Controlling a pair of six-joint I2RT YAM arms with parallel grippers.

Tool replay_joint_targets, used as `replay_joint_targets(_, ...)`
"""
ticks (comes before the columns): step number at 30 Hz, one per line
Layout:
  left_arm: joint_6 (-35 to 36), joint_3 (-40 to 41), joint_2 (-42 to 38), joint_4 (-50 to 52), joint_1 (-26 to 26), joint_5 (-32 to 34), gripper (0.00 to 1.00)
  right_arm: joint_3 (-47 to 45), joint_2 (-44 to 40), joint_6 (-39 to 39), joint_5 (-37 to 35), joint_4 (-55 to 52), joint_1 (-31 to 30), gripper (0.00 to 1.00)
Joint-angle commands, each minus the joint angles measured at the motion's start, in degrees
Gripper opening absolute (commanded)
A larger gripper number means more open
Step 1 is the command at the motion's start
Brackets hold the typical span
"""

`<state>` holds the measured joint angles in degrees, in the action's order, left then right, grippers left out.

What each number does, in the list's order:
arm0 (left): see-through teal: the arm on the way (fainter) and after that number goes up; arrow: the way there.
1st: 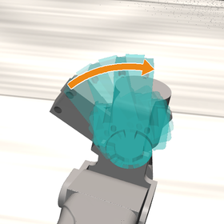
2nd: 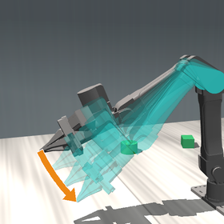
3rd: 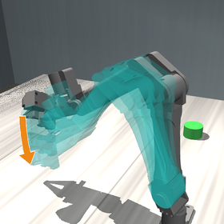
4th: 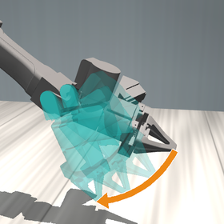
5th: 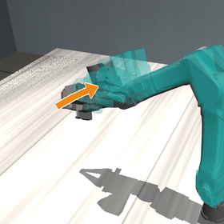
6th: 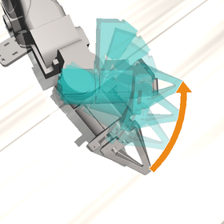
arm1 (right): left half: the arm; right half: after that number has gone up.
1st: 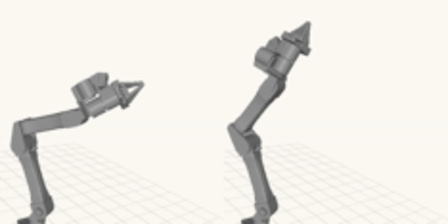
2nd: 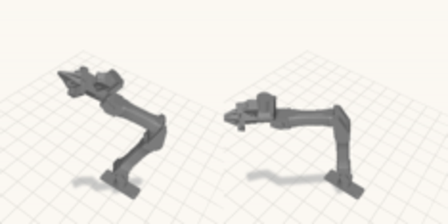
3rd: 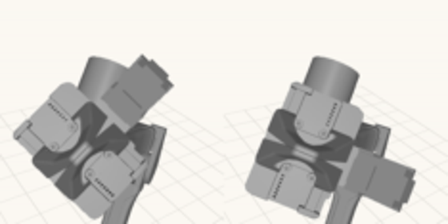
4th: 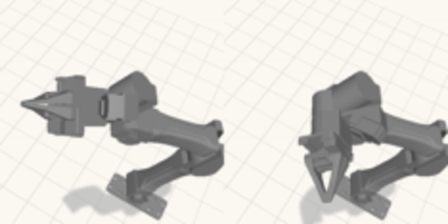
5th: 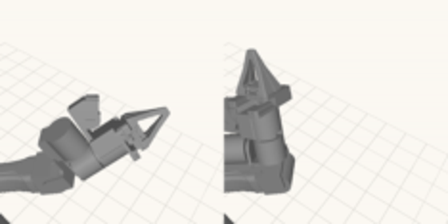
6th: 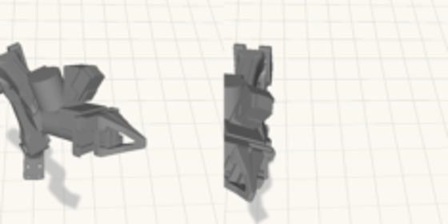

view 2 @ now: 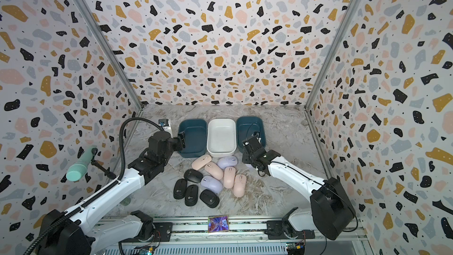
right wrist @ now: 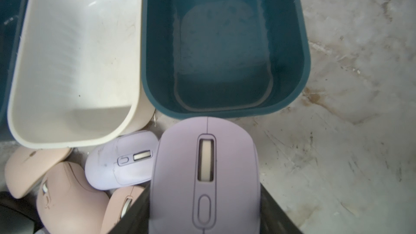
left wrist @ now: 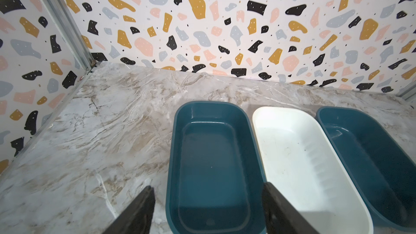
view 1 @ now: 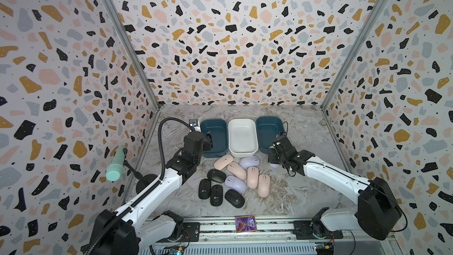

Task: Place the mice by color into the storage box
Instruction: Place the mouse in the storage box.

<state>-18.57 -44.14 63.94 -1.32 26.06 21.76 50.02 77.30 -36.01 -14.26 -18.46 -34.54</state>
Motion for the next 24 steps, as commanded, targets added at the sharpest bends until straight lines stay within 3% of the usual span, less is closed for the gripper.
replay_joint_targets(1, 1.6, -2.8, 1.2, 0.3, 0.3, 0.7, 0.74, 3.9, 0.8, 4.3, 2.9, 1.6, 2.5, 0.51)
replay_joint_targets(10, 3.3, -6.9, 4.2, 1.5, 0.3, 1.3, 0.74, 15.0, 13.4, 11.8, 6.3, 3.9, 7.4, 0.51)
replay_joint_targets(24, 5.7, -11.0, 7.8, 1.3, 0.3, 3.3, 0.74, 32.0, 31.1, 16.2, 10.0, 3.7, 11.6, 0.53)
